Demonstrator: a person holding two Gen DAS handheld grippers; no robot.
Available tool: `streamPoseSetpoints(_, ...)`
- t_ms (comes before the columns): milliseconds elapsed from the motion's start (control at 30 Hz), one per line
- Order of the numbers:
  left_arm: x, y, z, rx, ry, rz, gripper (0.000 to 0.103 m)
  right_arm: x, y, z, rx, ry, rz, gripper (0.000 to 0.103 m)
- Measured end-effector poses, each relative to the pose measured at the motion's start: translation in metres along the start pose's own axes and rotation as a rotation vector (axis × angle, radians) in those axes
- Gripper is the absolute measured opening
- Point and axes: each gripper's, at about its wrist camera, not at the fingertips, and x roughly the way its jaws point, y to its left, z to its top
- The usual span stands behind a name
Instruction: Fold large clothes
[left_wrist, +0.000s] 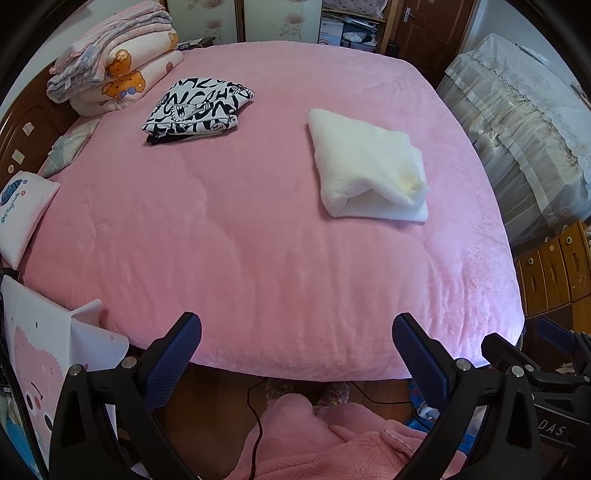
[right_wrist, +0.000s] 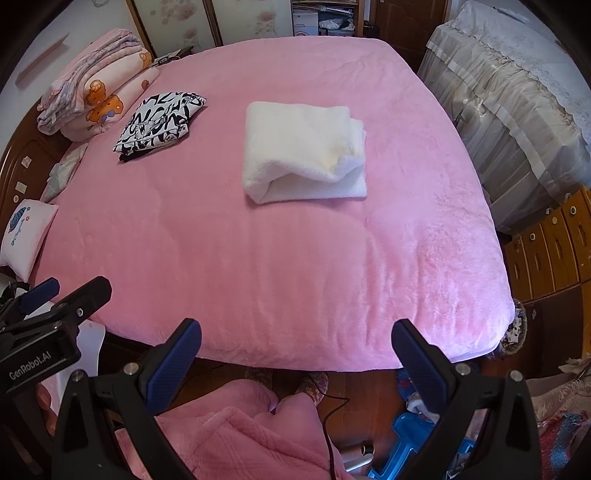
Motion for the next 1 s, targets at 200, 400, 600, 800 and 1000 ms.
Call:
streamPoseSetpoints(200, -0.001, -0.002, 0.0, -0.003, -0.002, 0.006, 0.102, 0.001, -0.001, 0.0, -0.004, 0.003, 0.003, 0.103)
streamPoseSetpoints(400, -0.003, -0.004, 0.001, 0.003, -0.009, 0.011, 0.102, 0.002, -0.004, 0.001, 0.001, 0.005, 0.008, 0.103)
streamPoseSetpoints(600, -0.004, -0.009, 0.006, 0.015, -0.028, 0.019, 0.102, 0.001, -0.008, 0.005, 0.009, -0.004, 0.009, 0.103)
streamPoseSetpoints(800, -0.006, -0.014, 0.013, 0.026, -0.052, 0.023, 0.102, 0.001, -0.013, 0.01, 0.023, -0.018, 0.007, 0.103)
streamPoseSetpoints(1000, -0.005, -0.018, 0.018, 0.035, -0.071, 0.021, 0.102, 0.001, -0.018, 0.015, 0.028, -0.034, 0.001, 0.103)
